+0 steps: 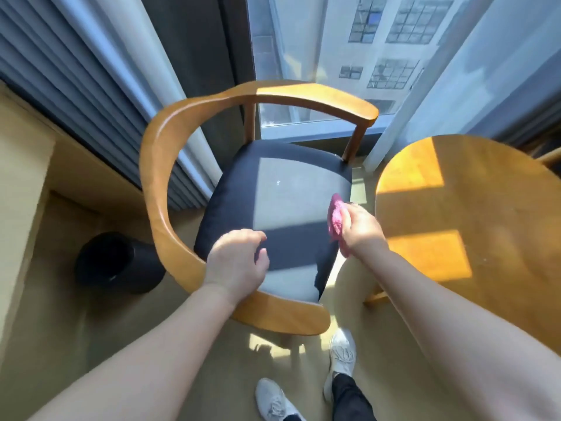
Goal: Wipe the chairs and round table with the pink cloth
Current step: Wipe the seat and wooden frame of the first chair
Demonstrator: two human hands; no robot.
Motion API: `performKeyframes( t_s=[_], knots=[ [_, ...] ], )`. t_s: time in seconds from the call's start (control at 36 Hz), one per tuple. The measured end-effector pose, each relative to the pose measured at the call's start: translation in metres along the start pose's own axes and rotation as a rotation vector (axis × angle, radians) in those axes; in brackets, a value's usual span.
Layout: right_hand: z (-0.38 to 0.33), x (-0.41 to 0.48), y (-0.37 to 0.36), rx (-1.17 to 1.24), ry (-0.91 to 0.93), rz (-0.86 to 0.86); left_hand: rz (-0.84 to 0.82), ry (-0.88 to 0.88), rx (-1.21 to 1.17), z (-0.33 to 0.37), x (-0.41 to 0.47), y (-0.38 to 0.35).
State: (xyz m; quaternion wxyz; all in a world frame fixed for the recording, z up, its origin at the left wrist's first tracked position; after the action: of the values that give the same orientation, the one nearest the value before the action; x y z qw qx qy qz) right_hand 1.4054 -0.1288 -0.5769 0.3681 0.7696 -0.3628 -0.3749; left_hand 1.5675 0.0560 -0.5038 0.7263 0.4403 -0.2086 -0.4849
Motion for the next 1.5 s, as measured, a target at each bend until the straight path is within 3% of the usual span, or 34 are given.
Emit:
performKeyframes(
  t_s=[0.08,0.28,0.44,0.72,0.97,1.11,1.33,1.42,1.5],
  knots=[
    [-0.026,-0.039,0.034,0.153,0.023,-0.001,0.012,-0.062,-0.085,0.050,-0.012,0.024],
    [-0.089,-0.097,0.078,0.091,0.183,0.015,-0.016,-0.127,-0.127,0.111,-0.036,0.051],
    [-0.119,-0.092,0.089,0.055,0.256,-0.010,0.015,-0.026,-0.129,0.108,-0.026,0.067],
    [-0.127,-0.053,0.085,0.009,0.321,-0.213,-0.016,0.162,-0.210,0.078,0.000,0.087],
    [-0.152,-0.043,0.067,-0.139,0.500,-0.487,-0.126,0.147,-0.169,0.055,0.032,0.100],
    [-0.153,-0.018,0.053,-0.024,0.263,-0.498,-0.242,0.121,-0.135,0.033,0.052,0.099],
    [-0.195,0.007,0.021,0.274,0.106,-0.362,-0.270,0.045,-0.272,-0.027,0.107,0.105],
    [-0.215,0.011,0.001,0.346,0.031,-0.296,-0.367,0.070,-0.362,-0.052,0.127,0.096],
    [-0.230,0.020,-0.018,0.342,-0.046,-0.244,-0.461,0.006,-0.300,-0.073,0.143,0.092]
  ],
)
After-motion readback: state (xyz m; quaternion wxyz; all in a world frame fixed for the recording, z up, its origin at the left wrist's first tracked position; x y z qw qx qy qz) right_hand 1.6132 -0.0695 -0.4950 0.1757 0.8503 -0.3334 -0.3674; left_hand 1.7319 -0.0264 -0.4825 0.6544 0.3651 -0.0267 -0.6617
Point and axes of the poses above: each hand's wrist, its own x-axis towards the middle knuckle, its own y-axis out of the back of the hand, z = x × y, the point moved 10 cm from there along x, towards the middle knuckle, and after that the axes turned 9 degrees about -x, right-handed, at the moved point
